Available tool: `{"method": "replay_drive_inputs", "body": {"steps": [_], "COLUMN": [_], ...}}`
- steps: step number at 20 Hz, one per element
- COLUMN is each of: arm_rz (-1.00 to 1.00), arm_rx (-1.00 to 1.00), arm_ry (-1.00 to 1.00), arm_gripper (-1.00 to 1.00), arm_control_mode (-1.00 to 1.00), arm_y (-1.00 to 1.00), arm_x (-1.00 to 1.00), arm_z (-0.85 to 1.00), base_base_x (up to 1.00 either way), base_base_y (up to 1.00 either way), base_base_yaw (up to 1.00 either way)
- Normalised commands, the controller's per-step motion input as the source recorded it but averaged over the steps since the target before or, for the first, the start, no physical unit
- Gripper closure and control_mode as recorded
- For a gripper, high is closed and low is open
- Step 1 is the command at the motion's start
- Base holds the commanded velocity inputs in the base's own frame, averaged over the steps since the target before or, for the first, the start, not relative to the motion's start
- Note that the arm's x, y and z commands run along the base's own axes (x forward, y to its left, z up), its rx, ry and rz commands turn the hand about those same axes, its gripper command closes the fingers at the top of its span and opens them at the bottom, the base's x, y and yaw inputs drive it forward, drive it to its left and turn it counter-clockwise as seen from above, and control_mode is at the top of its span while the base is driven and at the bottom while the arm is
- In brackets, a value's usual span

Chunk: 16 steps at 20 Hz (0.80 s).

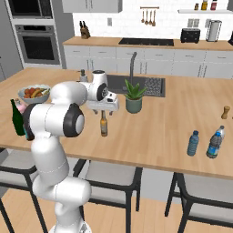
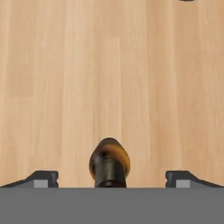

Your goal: Move the plastic bottles in the middle to the plastics group, and the glass bottles in the middle to the glass group.

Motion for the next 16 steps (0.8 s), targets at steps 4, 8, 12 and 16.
{"method": "replay_drive_inputs", "body": {"steps": [4, 8, 12, 16], "arm_rz": [0.00, 0.00, 0.00, 0.05], "arm_rx": [0.00, 0.00, 0.00, 0.00], "arm_ry": [0.00, 0.00, 0.00, -0.07], "arm_gripper": [1.00, 1.00, 1.00, 1.00], "arm_control_mode": [-1.00, -1.00, -1.00, -1.00], "arm_y": [0.00, 0.00, 0.00, 0.06], "arm_x": [0.01, 0.00, -0.01, -0.26], "arm_z": [-0.05, -0.03, -0.01, 0.07], "base_base_x": [0.00, 0.00, 0.00, 0.00], "base_base_y": [0.00, 0.00, 0.00, 0.00], "base_base_yaw": [0.00, 0.00, 0.00, 0.00]}}
